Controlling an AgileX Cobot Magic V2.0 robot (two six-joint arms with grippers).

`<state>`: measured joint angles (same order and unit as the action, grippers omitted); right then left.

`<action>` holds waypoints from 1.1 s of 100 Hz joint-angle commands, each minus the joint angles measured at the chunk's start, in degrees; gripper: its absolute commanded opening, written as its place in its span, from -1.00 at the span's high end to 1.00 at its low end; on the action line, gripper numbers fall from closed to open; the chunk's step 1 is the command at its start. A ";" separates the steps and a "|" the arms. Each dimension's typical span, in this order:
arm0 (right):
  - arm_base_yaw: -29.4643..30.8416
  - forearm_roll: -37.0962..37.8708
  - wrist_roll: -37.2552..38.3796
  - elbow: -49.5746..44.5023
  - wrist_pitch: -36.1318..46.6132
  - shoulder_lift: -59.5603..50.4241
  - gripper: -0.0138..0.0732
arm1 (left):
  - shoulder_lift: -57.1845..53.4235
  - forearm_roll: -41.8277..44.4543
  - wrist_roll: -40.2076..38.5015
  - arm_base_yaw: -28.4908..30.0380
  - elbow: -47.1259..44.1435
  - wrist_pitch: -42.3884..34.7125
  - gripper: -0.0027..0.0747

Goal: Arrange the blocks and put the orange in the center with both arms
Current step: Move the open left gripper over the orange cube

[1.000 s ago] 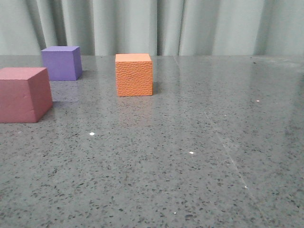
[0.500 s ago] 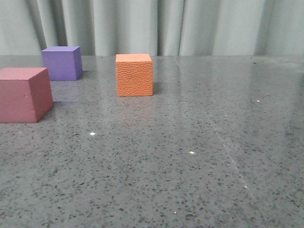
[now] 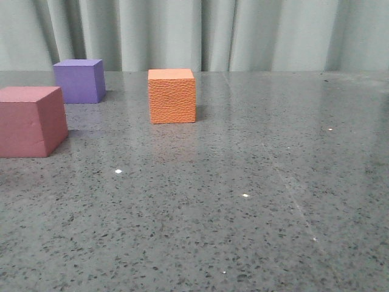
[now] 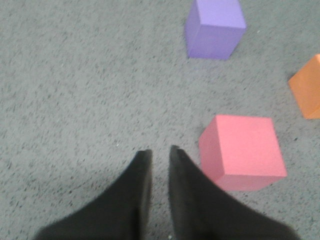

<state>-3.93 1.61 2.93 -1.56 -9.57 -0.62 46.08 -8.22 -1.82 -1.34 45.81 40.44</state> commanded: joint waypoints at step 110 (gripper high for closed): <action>0.37 0.08 -0.23 0.77 4.83 -1.36 0.96 | 31.17 3.95 -14.30 -27.96 27.86 -17.88 -0.72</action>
<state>-3.93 1.61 2.93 -1.56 -9.57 -0.62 74.20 -9.60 -9.83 -26.01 68.43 26.92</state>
